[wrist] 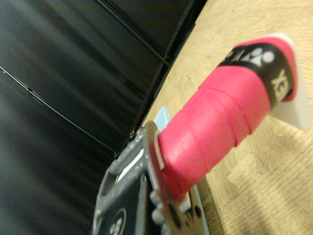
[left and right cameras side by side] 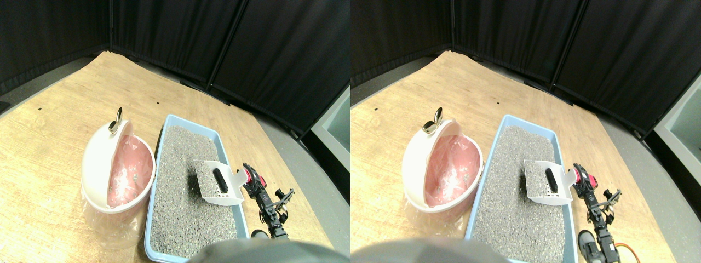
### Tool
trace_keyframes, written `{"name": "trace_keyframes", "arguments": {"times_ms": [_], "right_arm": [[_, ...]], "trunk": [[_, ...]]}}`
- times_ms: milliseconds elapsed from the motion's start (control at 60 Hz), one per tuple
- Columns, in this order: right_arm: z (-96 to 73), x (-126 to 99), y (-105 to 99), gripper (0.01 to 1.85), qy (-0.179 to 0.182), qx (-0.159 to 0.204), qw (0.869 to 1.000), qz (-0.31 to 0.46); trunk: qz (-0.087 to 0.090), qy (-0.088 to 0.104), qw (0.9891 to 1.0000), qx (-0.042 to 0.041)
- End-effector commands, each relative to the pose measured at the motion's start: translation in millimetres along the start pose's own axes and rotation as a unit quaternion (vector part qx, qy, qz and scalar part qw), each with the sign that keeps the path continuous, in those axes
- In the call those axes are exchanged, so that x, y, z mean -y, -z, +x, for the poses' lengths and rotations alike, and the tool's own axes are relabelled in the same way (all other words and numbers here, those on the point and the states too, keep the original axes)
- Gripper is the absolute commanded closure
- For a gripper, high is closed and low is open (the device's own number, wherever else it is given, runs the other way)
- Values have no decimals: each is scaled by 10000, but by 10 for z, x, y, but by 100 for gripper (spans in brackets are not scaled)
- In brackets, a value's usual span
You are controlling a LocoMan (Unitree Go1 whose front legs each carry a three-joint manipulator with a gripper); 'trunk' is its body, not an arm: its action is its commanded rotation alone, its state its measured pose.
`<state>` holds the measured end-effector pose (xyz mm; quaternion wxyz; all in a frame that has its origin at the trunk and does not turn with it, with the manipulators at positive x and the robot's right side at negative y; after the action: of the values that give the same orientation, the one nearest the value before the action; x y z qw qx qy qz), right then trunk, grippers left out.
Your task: Scoop (unimanual)
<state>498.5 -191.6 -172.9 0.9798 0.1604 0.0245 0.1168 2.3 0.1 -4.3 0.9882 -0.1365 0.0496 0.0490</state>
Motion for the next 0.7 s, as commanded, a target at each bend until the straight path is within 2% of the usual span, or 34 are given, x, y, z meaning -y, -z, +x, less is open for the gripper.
{"name": "trace_keyframes", "arguments": {"times_ms": [17,83,150,200,283,300,350,367,433,517,567,683,700], "right_arm": [[12,-77,-217,180,-7,753,9955,570],[0,-71,-250,180,76,921,9904,1029],[31,-62,-284,180,-148,1109,9840,1385],[55,-65,-318,180,-135,1251,9809,1481],[82,-66,-370,180,-52,1347,9732,1862],[86,-67,-376,180,-59,1359,9720,1915],[103,-76,-407,180,-109,1403,9651,2209],[109,-84,-419,180,-114,1415,9634,2272],[121,-108,-449,180,-79,1503,9581,2438],[149,-134,-516,180,-90,1539,9554,2517],[176,-151,-572,180,-234,1491,9508,2705],[228,-166,-699,180,-349,1420,9512,2716],[236,-171,-724,180,-371,1442,9553,2553]], "trunk": [[30,34,9999,135],[59,66,9998,163],[74,75,9998,174],[79,80,9998,184],[89,98,9997,200],[95,104,9996,230],[95,104,9996,230],[103,108,9996,252],[113,114,9996,253],[128,117,9995,271],[132,121,9995,278],[123,117,9995,281],[123,117,9995,281]]}}
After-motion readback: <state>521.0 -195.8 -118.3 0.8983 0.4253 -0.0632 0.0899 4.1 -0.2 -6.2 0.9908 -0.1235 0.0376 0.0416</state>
